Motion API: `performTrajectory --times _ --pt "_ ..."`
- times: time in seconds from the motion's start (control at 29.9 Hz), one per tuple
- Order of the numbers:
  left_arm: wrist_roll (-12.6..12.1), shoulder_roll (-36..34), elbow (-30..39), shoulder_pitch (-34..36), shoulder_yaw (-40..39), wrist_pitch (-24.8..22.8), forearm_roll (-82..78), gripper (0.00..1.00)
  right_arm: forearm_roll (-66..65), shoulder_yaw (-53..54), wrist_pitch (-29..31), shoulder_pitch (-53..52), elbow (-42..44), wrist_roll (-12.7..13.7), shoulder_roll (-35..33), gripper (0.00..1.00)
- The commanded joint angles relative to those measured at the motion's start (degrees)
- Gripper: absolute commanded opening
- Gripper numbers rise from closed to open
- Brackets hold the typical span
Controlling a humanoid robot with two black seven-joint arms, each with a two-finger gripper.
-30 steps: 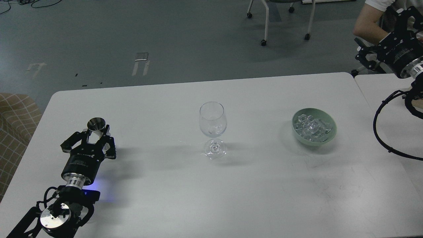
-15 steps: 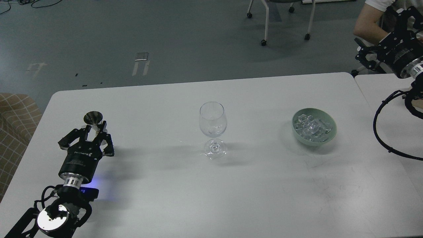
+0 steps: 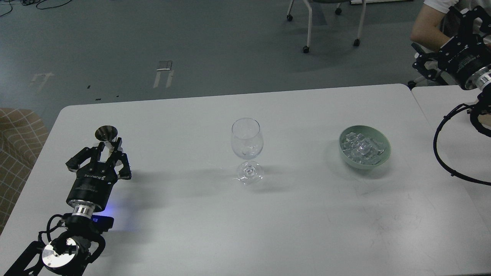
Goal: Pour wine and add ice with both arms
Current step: 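Lift the jigger cup with the left gripper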
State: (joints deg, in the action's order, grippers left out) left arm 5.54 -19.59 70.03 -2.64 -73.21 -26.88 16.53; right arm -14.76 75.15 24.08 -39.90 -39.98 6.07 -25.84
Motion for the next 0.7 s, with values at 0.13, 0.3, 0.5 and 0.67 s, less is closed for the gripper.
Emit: performTrajectory --times 0.13,0.3,0.5,0.67 --pt "0.4 -0.1 -0.1 0.0 0.1 -1.1 0.0 0.15 0.0 0.0 0.0 0.1 0.0 0.0 -0.4 1.00" --pt "0.5 -0.2 -0.1 0.1 0.1 -1.1 0.0 0.05 0.0 0.0 0.0 0.1 0.0 0.0 -0.4 1.00" --pt "0.6 -0.3 -0.1 0.1 0.2 -1.1 0.0 0.00 0.0 0.0 0.0 0.1 0.1 0.0 -0.4 1.00" --pt "0.7 -0.4 0.2 0.1 0.2 -1.1 -0.5 0.00 0.0 0.0 0.0 0.1 0.2 0.0 -0.6 1.00"
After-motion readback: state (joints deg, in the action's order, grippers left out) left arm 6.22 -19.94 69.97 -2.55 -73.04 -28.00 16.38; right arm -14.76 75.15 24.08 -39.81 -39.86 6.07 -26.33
